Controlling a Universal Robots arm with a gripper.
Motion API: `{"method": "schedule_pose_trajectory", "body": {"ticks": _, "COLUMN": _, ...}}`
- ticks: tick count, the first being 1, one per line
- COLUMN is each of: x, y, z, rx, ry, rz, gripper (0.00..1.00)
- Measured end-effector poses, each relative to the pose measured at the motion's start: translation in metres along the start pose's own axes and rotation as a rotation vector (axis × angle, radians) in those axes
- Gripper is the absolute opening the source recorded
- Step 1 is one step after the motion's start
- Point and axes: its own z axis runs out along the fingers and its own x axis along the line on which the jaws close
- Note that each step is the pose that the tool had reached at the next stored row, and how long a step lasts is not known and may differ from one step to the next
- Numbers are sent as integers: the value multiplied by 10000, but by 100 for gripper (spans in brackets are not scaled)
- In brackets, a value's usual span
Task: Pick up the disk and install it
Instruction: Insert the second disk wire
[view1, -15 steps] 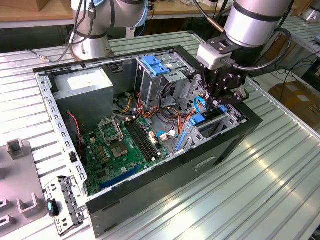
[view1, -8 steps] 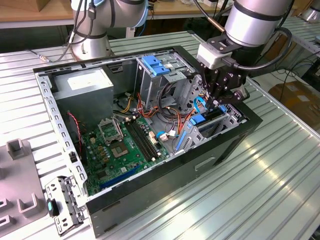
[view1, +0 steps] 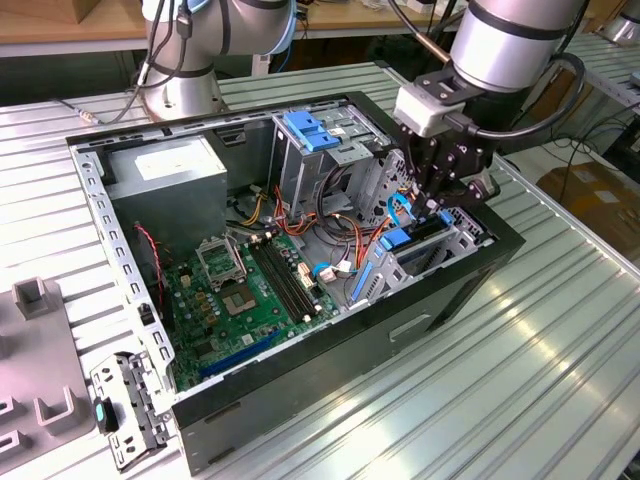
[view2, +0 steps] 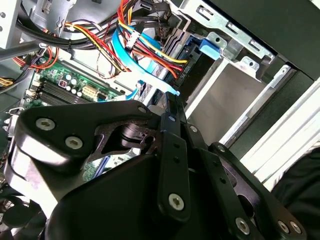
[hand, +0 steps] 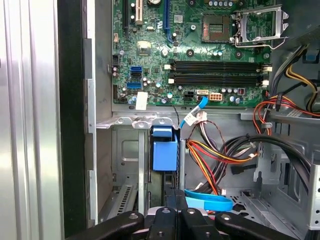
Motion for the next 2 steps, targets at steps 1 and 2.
{"method": "schedule_pose_trajectory", "body": {"ticks": 1, "x": 0, "y": 0, "z": -2, "rx": 0, "ry": 0, "rz": 0, "gripper": 11}}
{"method": "schedule_pose_trajectory", "body": {"ticks": 2, "x": 0, "y": -1, "z": -6, "rx": 0, "ry": 0, "rz": 0, "gripper": 11}}
